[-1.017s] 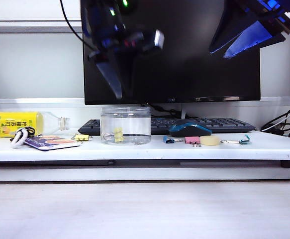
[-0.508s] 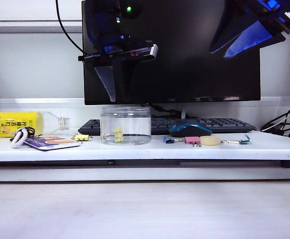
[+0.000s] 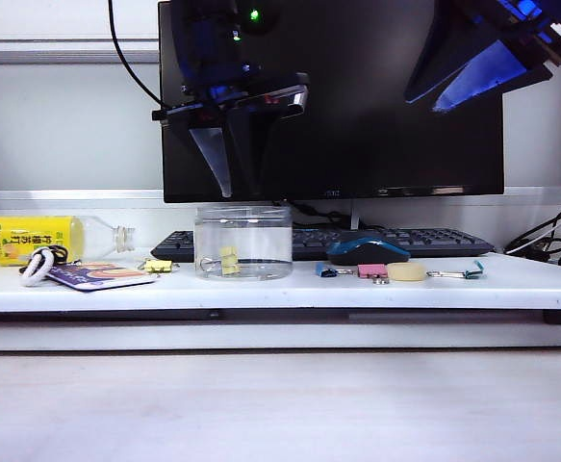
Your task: Take the clips out of the round transparent plastic box and place them on the table.
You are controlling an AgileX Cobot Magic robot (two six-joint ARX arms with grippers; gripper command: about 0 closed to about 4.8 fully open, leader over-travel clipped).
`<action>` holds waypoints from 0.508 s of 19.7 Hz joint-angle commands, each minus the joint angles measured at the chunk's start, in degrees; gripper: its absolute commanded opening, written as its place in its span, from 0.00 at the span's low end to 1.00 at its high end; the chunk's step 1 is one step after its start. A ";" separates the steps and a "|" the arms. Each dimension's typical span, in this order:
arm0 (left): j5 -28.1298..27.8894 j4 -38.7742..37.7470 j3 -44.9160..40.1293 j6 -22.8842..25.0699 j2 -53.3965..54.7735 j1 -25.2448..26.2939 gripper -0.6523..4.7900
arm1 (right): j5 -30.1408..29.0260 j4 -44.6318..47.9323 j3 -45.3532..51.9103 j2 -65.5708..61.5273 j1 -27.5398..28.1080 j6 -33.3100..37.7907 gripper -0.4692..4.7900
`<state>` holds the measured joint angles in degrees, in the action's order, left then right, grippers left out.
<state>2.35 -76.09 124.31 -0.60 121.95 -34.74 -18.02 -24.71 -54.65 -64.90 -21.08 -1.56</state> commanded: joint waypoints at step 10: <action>0.44 -2.67 -0.04 -4.59 2.29 -0.15 0.48 | -0.17 0.96 -0.35 0.20 -0.02 -0.17 0.47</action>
<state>2.55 -78.63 124.20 -4.89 124.14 -34.76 -18.02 -24.64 -54.65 -64.90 -21.08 -1.56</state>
